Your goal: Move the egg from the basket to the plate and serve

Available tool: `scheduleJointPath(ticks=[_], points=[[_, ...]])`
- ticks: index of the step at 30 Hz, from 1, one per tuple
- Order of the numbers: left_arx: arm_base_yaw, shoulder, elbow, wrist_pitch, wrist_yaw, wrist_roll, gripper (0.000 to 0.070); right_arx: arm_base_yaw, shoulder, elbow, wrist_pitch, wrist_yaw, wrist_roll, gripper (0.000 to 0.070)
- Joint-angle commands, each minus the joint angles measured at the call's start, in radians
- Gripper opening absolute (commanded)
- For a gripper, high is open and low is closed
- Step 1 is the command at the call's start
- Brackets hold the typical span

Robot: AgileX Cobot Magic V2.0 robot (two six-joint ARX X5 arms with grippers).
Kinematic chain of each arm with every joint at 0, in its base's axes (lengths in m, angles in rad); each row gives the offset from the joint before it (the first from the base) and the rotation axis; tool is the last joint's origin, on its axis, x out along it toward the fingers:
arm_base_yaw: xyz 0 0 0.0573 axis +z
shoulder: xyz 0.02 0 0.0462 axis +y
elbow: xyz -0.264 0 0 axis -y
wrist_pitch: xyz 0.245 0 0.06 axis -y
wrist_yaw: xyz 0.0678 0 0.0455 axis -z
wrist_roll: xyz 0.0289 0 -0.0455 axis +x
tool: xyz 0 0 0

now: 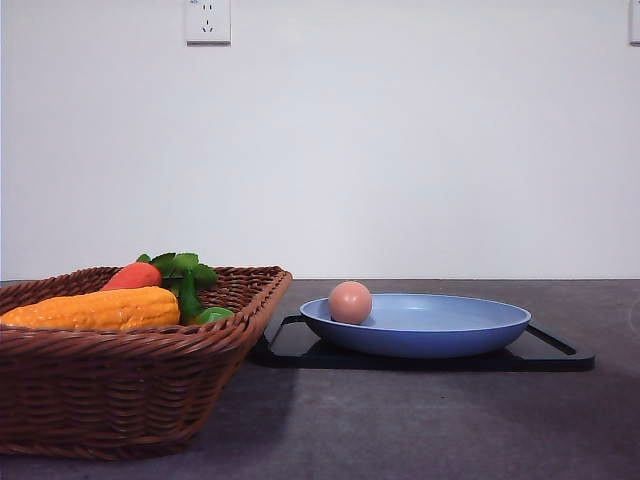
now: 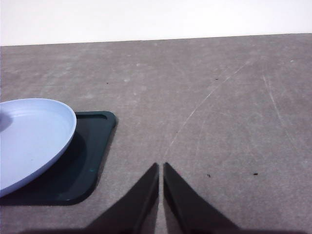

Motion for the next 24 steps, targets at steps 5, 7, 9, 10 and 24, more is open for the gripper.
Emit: scheduleJointPath(ticks=[5,7,9,10,24], points=[[0.000,-0.001,-0.013,-0.041,-0.002,-0.002,0.0000,0.000,-0.002,-0.006,0.013,0.002,0.013,0.0000],[0.000,-0.001,-0.013,-0.041,-0.002,-0.002,0.0000,0.000,-0.002,-0.006,0.013,0.002,0.013,0.0000],[0.000,-0.001,-0.013,-0.041,-0.002,-0.002,0.0000,0.000,-0.002,-0.006,0.013,0.002,0.013,0.0000],[0.000,-0.001,-0.013,-0.041,-0.002,-0.002,0.0000,0.000,-0.002,-0.006,0.013,0.002,0.013,0.0000],[0.000,-0.001,-0.013,-0.041,-0.002,-0.002,0.0000,0.000,-0.002,-0.006,0.013,0.002,0.013,0.0000]])
